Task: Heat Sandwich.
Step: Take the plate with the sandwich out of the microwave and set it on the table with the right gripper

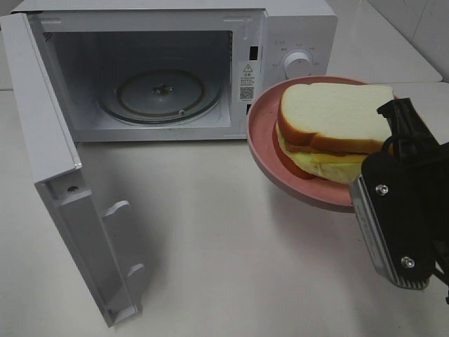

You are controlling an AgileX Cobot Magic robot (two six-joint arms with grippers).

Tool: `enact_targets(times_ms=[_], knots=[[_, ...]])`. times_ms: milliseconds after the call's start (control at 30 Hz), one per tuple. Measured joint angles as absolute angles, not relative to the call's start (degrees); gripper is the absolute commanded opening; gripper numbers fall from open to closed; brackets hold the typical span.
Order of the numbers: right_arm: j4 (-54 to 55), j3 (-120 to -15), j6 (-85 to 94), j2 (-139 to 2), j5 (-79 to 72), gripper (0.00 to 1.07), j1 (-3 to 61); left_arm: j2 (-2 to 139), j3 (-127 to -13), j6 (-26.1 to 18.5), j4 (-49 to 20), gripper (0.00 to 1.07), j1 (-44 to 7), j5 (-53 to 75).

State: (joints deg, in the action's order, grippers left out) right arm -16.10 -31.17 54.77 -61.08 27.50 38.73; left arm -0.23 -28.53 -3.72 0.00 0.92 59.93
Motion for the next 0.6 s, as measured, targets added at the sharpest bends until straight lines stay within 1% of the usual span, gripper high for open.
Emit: enact_targets(times_ms=[100,133,233,267,600], knots=[[-18.85,-31.17,48.93,-61.08,28.82,0.02,38.73,-0.23,-28.53,-3.72,0.00,1.01,0.92,59.93],[-20.80,-31.17,44.52,-61.08,29.62,0.02,38.73,-0.23,-28.53,-3.72,0.00,1.01,0.92,59.93],[-22.52,-31.17,40.57,-61.08,30.31,0.02,38.73,-0.23,-28.53,-3.72,0.00,1.01,0.92,59.93],[-24.29,-31.17,36.38,-61.08,31.46,0.02,38.73,-0.23,-28.53,-3.72,0.00,1.01,0.92,59.93],[-28.99,-31.17,22.98,-61.08,37.01,0.02,38.73,-0.23,-28.53,-3.72,0.00,1.01,0.92,59.93]])
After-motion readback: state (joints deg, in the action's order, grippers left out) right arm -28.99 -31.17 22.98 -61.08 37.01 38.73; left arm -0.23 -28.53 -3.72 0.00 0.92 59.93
